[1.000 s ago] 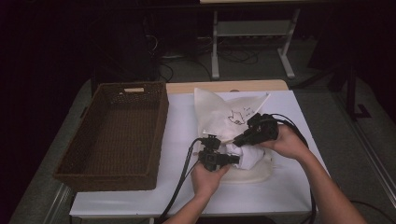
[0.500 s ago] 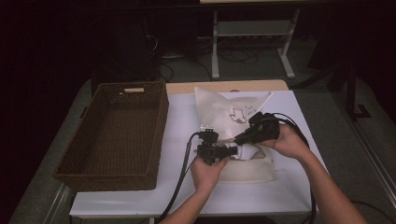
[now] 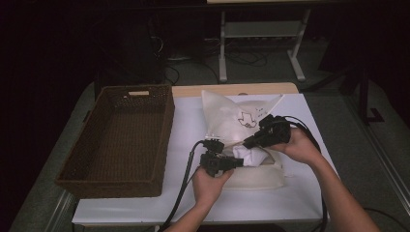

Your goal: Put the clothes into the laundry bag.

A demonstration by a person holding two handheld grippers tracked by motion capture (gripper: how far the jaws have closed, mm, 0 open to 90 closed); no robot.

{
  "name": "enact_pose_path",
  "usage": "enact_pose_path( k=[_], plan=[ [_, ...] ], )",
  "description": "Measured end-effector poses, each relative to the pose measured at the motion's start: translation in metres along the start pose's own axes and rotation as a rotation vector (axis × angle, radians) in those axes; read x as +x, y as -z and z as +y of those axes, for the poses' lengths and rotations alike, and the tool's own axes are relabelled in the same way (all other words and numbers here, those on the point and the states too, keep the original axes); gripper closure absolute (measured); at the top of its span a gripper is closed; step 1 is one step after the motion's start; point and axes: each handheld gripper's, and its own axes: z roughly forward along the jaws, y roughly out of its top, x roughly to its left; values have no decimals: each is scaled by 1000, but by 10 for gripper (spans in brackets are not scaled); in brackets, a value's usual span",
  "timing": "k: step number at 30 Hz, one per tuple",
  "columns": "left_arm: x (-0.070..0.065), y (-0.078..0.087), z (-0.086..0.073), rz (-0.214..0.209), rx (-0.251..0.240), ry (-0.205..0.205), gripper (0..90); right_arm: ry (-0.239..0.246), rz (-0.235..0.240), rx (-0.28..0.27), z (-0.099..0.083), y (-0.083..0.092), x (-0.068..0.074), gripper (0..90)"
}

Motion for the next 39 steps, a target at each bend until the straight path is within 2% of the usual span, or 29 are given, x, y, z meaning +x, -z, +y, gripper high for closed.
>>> enact_pose_path(
  k=[4, 7, 11, 13, 17, 24, 28, 33, 36, 39],
  plan=[
    [2, -9, 5, -9, -8, 35, 782, 1, 3, 1, 0, -2, 0, 839],
    [3, -17, 8, -13, -21, 52, 804, 4, 2, 5, 1, -2, 0, 840],
    [5, -22, 16, -13, -71, 89, 817, -3, 0, -1, 0, 0, 0, 840],
    [5, -23, 19, -12, -80, 101, 817, -8, -4, -5, -1, 1, -1, 839],
    [4, -22, 19, -1, -65, 70, 813, -10, -7, -10, -3, 4, -1, 835],
    [3, -12, 16, 1, -52, 38, 779, -2, -10, -20, -2, 6, 2, 815],
    [2, -5, 12, -12, -53, 36, 753, -4, -12, -25, -2, 7, 3, 787],
    [0, 2, 9, -22, -40, 9, 721, -5, -24, -57, -3, 14, 8, 705],
    [-1, 7, 9, -11, -42, -15, 694, -7, -19, -109, -6, 19, 11, 675],
    [0, 8, 8, -14, -28, -15, 677, 9, -24, -120, -9, 18, 17, 643]
  ],
)
